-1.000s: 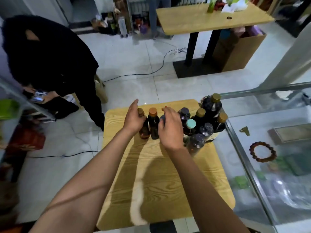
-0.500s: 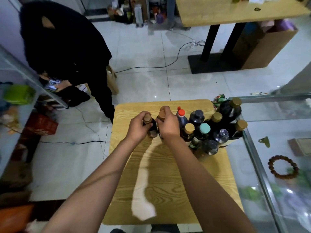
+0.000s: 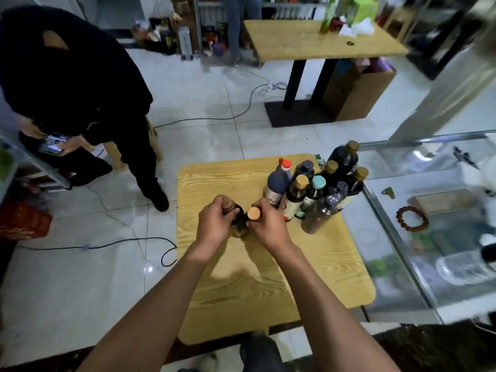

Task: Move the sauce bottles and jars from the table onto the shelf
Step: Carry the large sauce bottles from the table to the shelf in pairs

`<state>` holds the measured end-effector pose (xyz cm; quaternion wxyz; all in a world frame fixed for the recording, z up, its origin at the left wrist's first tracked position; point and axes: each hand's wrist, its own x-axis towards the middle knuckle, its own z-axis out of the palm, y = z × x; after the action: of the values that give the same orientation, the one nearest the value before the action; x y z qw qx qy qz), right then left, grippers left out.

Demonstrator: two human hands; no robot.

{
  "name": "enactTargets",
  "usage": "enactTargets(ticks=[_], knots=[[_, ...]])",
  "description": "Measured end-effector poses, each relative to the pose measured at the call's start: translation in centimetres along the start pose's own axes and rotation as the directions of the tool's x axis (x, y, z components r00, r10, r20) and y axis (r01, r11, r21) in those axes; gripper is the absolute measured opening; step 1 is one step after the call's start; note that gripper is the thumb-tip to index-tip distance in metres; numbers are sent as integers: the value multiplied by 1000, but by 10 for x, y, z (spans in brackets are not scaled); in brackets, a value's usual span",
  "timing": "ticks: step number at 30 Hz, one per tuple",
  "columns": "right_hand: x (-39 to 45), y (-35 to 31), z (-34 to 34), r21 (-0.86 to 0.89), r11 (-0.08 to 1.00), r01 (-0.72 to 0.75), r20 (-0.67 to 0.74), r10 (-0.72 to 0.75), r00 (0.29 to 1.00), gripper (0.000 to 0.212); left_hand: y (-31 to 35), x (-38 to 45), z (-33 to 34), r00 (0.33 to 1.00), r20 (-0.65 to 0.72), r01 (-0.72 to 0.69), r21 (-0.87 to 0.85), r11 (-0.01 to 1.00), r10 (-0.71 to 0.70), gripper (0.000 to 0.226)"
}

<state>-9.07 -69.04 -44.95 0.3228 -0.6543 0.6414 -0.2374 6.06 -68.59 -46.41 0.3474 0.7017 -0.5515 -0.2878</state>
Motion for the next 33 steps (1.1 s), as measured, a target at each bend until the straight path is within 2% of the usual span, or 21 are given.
enactTargets(ticks=[4,9,13,14,17,20,24,28,33], knots=[[-59,2,15,198,974,-107,-120,132,984,39,-6,-38,-17,997,63,-47,75,996,42,31],[-128,0,15,371,907,-199,-216,293,931,37,-9,-87,-22,981,163,-116,61,991,105,31],[-181,14,4,405,883,-235,-265,360,895,26,3,-121,-19,971,227,-98,89,991,76,30],[-195,19,1,409,880,-243,-275,373,886,24,6,-129,-17,962,256,-130,122,984,95,31],[-238,31,-14,469,844,-259,-325,438,838,29,20,-156,-6,915,351,-281,200,939,199,38],[-288,39,-47,564,780,-271,-358,526,771,44,55,-196,11,845,415,-444,191,875,338,44],[-362,48,-104,605,758,-244,-429,569,702,45,120,-257,31,751,440,-605,163,779,491,47],[-446,48,-165,593,787,-170,-552,551,626,41,182,-329,49,679,431,-682,73,727,594,44],[-573,62,-238,531,844,-79,-734,505,454,39,258,-440,79,565,445,-742,-93,664,694,50]])
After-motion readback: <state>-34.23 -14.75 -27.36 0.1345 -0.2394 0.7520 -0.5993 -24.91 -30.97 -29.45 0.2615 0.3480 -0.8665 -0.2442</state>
